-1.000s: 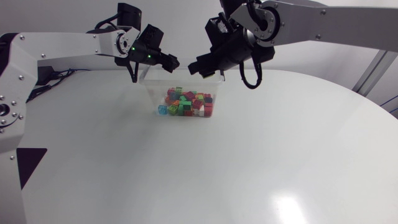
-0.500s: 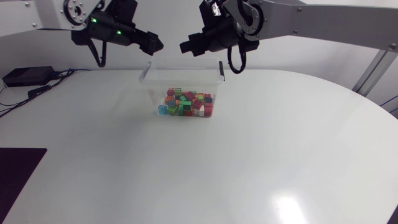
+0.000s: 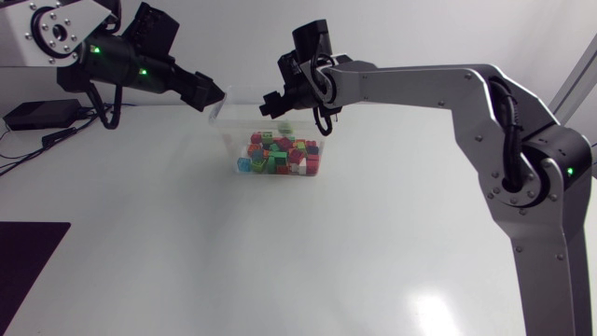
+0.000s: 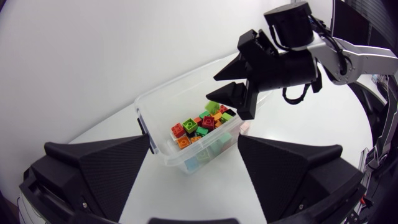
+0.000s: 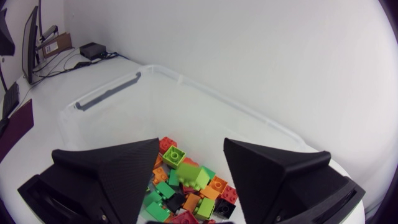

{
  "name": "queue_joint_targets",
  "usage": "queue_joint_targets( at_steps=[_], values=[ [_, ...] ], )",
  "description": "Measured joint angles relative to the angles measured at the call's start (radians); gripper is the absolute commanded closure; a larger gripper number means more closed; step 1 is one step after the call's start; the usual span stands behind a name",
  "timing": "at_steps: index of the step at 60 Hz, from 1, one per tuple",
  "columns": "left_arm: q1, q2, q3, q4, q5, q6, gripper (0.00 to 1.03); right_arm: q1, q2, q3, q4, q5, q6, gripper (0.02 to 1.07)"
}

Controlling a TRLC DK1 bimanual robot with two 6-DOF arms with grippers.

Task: Place the duplo bricks in the container

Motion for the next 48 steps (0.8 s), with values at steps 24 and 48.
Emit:
queue_joint_targets(
  at_steps=[24, 48],
  values=[
    [0.096, -0.298, -0.243, 0.026, 0.0, 0.011, 0.05, -0.009, -0.391, -0.352, 0.009, 0.121, -0.09, 0.06],
    [0.149, -0.523, -0.447, 0.057, 0.001, 0.038, 0.05, -0.1, -0.882, -0.786, 0.061, 0.208, -0.126, 0.06]
  ],
)
